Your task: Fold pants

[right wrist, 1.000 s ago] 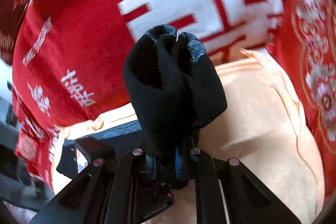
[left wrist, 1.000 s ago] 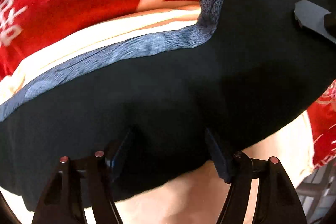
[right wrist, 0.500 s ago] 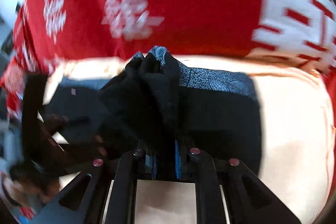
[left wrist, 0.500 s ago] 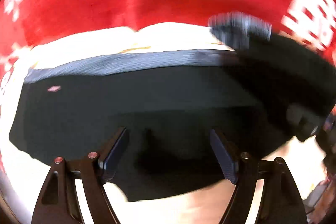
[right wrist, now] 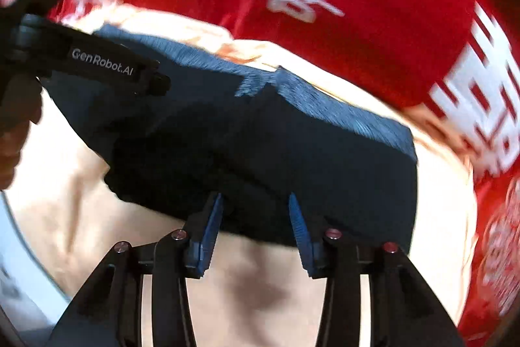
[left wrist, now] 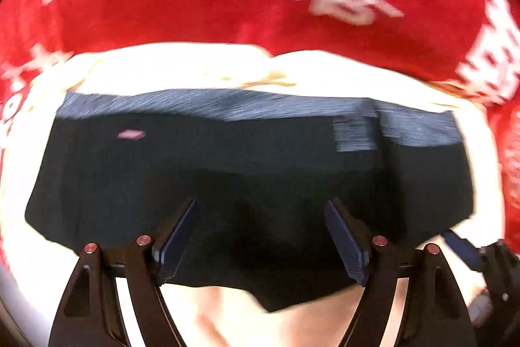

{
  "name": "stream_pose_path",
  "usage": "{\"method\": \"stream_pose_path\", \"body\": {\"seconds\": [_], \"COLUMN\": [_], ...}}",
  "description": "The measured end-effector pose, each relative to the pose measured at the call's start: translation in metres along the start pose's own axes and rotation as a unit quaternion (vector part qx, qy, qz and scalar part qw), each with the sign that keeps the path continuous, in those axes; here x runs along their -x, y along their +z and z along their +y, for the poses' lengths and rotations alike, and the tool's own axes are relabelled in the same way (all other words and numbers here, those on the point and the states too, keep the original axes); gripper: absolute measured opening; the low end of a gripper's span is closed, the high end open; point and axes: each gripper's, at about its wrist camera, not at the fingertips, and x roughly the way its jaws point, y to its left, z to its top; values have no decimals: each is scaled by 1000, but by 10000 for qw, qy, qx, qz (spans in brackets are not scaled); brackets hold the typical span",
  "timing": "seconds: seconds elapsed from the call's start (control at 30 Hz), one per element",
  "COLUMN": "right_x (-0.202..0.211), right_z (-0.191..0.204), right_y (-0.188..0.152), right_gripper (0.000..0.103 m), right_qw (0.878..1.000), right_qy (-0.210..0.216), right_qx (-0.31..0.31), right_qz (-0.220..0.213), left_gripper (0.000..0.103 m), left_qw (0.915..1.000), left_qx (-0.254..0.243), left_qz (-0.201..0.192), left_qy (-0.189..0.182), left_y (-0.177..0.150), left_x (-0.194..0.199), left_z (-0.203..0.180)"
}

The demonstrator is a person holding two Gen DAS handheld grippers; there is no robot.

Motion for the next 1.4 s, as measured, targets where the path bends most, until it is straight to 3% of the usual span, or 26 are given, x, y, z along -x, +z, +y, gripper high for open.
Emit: {"method": "stream_pose_path", "body": {"seconds": [0.17, 0.37, 0.4, 0.43, 0.47, 0.53, 0.63, 0.8, 1.03, 1.2, 1.27, 1.4], "right_x": [6, 3, 0, 0, 1, -2, 5, 10, -33, -85, -85, -75], "right_z": [-67, -99, -99, -100, -101, -105, -114, -143, -183, -154, -138, -108], "right_y": [-18, -38, -37, -40, -44, -49, -50, -39, 31, 53, 54, 55], "right_gripper": [46, 46, 46, 45, 43, 38, 38, 38, 36, 36, 38, 38], "right_qw": [9921, 9849, 9841, 9828, 9818, 9784, 9762, 9763, 9765, 9844, 9881, 9911], "right_qy": [146, 243, 263, 300, 338, 436, 458, 405, 441, 315, 92, 436], "right_qx": [-1182, -1629, -1669, -1732, -1772, -1915, -2037, -2088, -2106, -1676, -1490, -1191], "right_qz": [382, 535, 550, 575, 593, 641, 592, 406, 78, 425, 365, 405], "left_gripper": [80, 80, 71, 47, 37, 22, 11, 11, 11, 11, 11, 12], "left_qw": [9926, 9918, 9920, 9914, 9904, 9883, 9874, 9882, 9913, 9943, 9955, 9963], "left_qx": [-571, -569, -506, -458, -440, -434, -555, -679, -631, -329, -94, 180], "left_qz": [306, 537, 573, 658, 789, 1000, 1036, 1096, 888, 683, 535, 508], "left_qy": [-1026, -1012, -1007, -1034, -1048, -1062, -1060, -828, -744, -748, -771, -675], "left_y": [2, 12, 11, 10, 12, 9, 5, -11, -18, -19, -19, -20], "left_x": [-2, -34, -39, -43, -49, -51, -44, -44, -44, -39, -33, -27], "left_z": [-59, -81, -79, -79, -83, -81, -80, -68, -70, -63, -57, -45]}}
